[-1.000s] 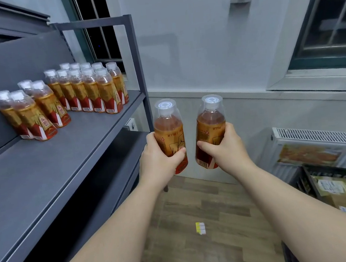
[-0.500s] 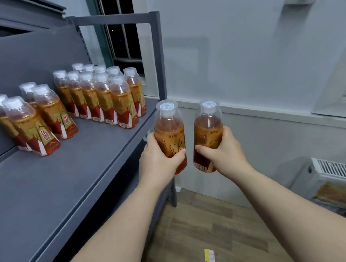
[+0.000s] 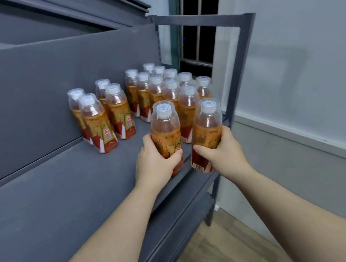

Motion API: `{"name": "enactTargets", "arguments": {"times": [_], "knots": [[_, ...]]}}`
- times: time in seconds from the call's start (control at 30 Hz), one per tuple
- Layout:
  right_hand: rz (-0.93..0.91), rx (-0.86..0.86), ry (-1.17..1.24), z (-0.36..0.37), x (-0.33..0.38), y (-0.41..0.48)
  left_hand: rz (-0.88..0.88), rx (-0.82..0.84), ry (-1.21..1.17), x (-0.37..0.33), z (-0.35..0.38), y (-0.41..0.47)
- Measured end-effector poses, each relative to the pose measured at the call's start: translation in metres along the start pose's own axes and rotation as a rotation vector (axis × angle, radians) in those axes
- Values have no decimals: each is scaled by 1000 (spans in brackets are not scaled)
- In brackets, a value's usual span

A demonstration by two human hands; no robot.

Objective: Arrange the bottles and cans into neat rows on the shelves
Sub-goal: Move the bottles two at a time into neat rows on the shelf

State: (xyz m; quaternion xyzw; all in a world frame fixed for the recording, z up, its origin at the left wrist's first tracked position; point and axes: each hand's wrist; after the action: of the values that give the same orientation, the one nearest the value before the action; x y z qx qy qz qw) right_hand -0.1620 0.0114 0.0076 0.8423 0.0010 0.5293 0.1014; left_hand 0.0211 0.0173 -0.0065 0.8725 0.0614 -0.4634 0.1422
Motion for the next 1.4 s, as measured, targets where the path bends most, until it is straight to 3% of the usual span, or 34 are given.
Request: {"name": "enactTargets", "arguments": {"times": [0.47, 0.73, 1.03, 1.23, 1.4], "knots": [[-201, 355, 4, 109, 21, 95, -277, -391, 52, 47, -43, 39], [-220, 397, -8, 138, 20, 125, -355, -462, 36, 58, -40, 49], [-213, 459, -8, 154, 18, 139, -383, -387, 5, 60, -42, 61], [-236, 483, -5, 156, 7, 129, -407, -453, 228, 61, -38, 54], [-228, 488, -9, 158, 5, 129, -401, -477, 210, 62, -36, 57]]}}
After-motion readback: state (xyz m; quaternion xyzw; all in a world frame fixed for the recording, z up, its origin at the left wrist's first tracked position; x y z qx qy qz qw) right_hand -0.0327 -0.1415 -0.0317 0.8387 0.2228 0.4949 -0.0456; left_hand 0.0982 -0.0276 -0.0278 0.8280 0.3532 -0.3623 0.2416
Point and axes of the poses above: each hand's wrist, its own y-axis towards the middle knuckle, its own z-axis out of the palm, x = y × z
